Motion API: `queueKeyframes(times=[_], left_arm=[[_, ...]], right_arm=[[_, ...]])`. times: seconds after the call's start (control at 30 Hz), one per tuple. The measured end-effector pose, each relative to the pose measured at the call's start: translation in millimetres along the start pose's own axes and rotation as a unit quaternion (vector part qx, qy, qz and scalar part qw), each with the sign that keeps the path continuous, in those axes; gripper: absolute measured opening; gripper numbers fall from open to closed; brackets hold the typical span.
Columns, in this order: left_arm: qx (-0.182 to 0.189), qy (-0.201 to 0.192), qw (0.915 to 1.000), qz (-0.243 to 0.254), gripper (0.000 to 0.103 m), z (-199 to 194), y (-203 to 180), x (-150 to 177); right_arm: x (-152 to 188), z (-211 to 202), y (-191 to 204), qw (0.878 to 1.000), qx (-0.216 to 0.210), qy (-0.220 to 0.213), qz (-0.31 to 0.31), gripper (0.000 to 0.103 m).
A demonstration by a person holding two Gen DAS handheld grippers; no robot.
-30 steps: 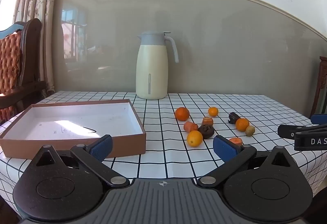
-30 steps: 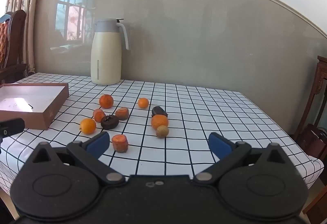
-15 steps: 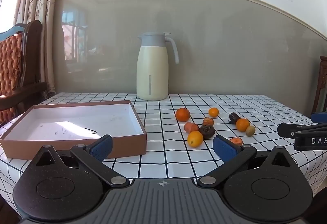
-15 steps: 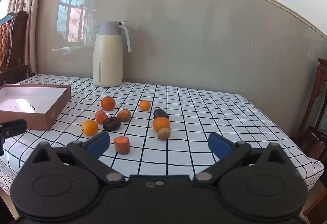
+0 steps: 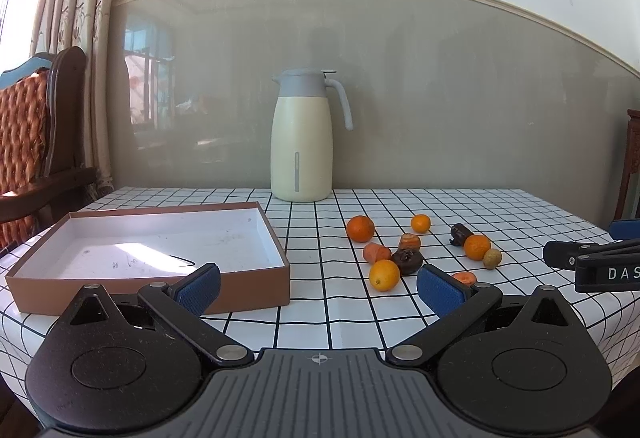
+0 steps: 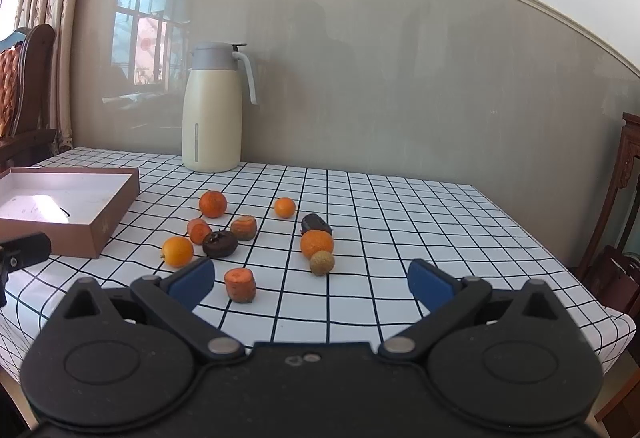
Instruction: Organize fruits
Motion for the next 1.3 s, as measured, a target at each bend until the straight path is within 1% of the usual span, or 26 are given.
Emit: queueKeyframes(times=[0.43,1.3], left_arm=[[-0.005,-0.002,1.0000,-0.001,0.103,-2.4,1.8,0.4],[-0.003,0.001,1.0000,0.006,0.103,-0.3,0.3,-0.5]], right_arm=[[0.1,-0.1,0.1,1.000,0.001,-0.002,0.001,0.097],[0.3,-0.1,-1.6,1.000,0.000,-0.001,0.005,0.097]])
Point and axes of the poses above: each gripper's, at about its wrist camera, not at the fingertips, and z roughly the way its jaws point, y to its left, x to its underside, the point moved 10 cm from there along z, roughly the way its jaws point, and after that the axes turned 10 degrees about -x, right-handed, at the moved point
